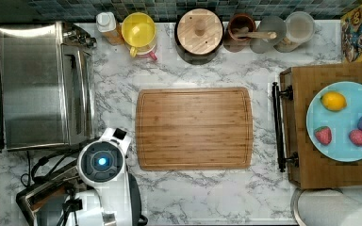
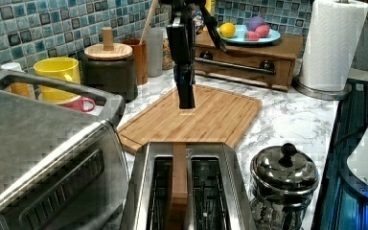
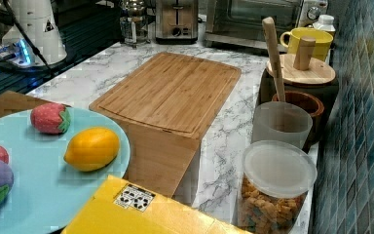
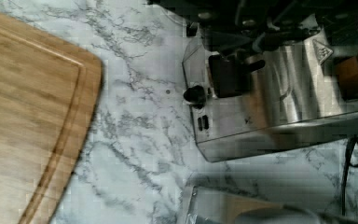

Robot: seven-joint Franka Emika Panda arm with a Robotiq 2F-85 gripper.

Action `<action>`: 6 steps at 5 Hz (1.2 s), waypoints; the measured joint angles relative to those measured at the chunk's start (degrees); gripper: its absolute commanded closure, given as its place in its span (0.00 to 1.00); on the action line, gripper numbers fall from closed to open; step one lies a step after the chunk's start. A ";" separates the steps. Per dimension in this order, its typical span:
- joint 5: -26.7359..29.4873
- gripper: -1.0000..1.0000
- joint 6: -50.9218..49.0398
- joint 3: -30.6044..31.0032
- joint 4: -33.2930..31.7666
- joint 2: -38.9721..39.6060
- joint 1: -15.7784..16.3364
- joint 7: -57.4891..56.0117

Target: Turn on the toaster.

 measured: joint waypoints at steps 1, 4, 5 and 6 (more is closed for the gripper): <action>0.00 1.00 -0.39 0.90 -0.11 0.74 0.15 0.00; -0.70 1.00 3.73 0.97 0.11 3.84 0.52 0.56; -1.22 1.00 2.45 1.15 0.11 6.00 0.89 0.56; 0.91 1.00 2.11 1.72 0.00 7.91 1.08 0.56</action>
